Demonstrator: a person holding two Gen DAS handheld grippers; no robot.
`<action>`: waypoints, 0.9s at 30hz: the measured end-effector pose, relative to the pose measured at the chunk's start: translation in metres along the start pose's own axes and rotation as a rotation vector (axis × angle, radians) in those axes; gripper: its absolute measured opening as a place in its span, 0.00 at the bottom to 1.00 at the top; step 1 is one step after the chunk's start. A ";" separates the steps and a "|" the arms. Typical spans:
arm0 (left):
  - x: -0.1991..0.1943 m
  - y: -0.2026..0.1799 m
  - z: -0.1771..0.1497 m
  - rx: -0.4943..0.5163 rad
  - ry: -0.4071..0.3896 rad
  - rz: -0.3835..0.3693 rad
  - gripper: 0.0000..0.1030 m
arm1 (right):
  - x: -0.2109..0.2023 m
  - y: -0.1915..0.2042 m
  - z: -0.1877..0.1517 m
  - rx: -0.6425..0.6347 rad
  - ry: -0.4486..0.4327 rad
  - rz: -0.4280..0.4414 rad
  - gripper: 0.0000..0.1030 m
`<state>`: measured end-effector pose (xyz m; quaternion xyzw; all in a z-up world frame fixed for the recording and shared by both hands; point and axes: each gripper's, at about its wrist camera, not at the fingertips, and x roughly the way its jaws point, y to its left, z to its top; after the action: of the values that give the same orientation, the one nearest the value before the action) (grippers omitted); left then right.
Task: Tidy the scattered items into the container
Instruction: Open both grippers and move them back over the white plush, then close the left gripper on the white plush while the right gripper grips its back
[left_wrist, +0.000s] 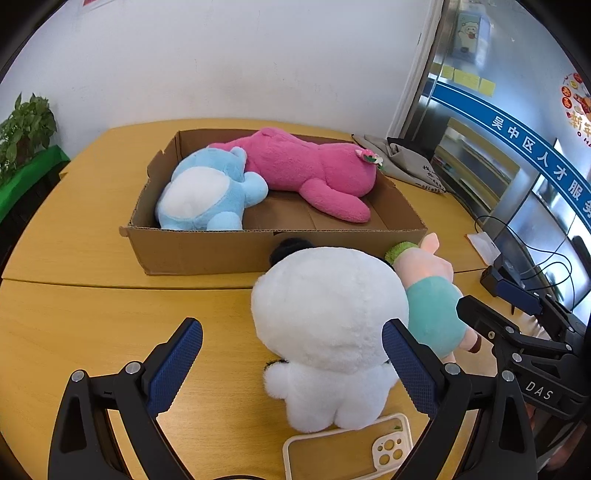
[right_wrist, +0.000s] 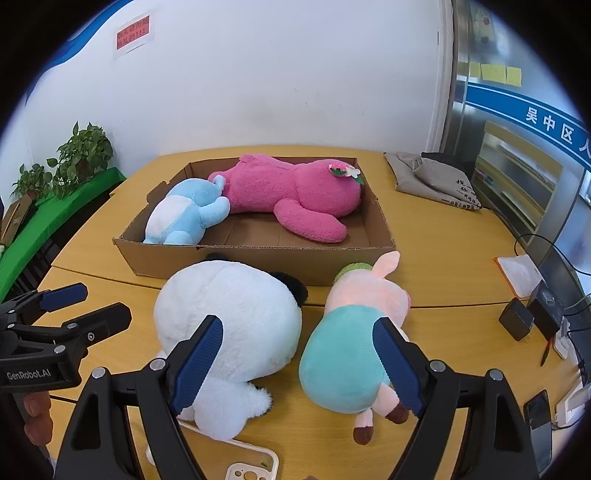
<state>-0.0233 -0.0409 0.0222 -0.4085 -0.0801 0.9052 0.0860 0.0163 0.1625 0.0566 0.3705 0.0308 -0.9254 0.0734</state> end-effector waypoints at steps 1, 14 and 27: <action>0.003 0.001 0.002 0.000 0.004 -0.007 0.97 | 0.002 0.000 0.000 0.002 0.005 0.004 0.81; 0.082 0.009 0.024 -0.014 0.135 -0.088 0.97 | 0.048 0.021 -0.036 -0.001 0.140 0.143 0.81; 0.095 0.006 0.018 0.036 0.126 -0.222 0.68 | 0.104 0.039 -0.050 0.051 0.237 0.309 0.74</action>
<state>-0.0991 -0.0273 -0.0369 -0.4518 -0.1030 0.8638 0.1977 -0.0174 0.1184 -0.0516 0.4790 -0.0417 -0.8535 0.2012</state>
